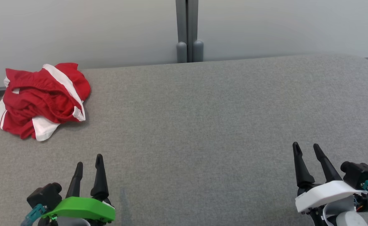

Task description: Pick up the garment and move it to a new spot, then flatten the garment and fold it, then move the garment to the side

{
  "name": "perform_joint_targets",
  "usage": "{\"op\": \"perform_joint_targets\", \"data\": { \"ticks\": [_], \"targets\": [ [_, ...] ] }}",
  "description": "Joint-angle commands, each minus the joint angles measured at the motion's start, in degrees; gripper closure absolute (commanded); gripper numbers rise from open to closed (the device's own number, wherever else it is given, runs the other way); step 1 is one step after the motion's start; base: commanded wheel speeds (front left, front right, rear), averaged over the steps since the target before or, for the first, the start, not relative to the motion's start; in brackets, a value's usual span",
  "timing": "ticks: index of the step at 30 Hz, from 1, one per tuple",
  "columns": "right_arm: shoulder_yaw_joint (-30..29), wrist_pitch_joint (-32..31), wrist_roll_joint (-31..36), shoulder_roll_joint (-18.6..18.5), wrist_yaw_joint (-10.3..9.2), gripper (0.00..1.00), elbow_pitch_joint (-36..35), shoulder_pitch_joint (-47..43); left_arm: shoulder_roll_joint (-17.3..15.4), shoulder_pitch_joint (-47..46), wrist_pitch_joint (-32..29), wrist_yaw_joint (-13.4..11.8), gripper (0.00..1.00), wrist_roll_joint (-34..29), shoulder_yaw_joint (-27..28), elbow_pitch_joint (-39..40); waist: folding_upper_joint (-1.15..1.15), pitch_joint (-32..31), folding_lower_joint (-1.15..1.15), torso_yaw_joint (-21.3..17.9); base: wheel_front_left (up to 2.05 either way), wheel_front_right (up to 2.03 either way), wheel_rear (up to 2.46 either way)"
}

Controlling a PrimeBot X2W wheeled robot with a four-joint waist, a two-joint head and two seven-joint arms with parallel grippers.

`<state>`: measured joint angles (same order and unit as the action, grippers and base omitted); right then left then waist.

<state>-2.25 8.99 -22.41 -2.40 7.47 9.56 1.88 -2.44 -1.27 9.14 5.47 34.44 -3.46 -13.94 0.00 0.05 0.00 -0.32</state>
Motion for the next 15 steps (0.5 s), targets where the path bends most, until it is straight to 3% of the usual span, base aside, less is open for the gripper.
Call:
{"op": "perform_joint_targets", "data": {
  "ticks": [1, 15],
  "targets": [
    [0.1, 0.7, 1.6, -0.4, 0.03, 0.00, -0.3, -0.1, -0.4, 0.0, 0.5, 0.0, 0.00, -1.5, 0.0, 0.0, 0.00, 0.0, 0.00, 0.0, 0.00, 0.00, 0.00],
    [0.9, 2.5, 8.7, -0.4, 0.02, 0.00, 0.1, -0.3, -0.5, 0.4, 2.3, 0.2, 0.00, -7.3, -0.4, -1.5, 0.00, 0.1, 0.00, -0.1, 0.00, 0.00, 0.00]
  ]
}}
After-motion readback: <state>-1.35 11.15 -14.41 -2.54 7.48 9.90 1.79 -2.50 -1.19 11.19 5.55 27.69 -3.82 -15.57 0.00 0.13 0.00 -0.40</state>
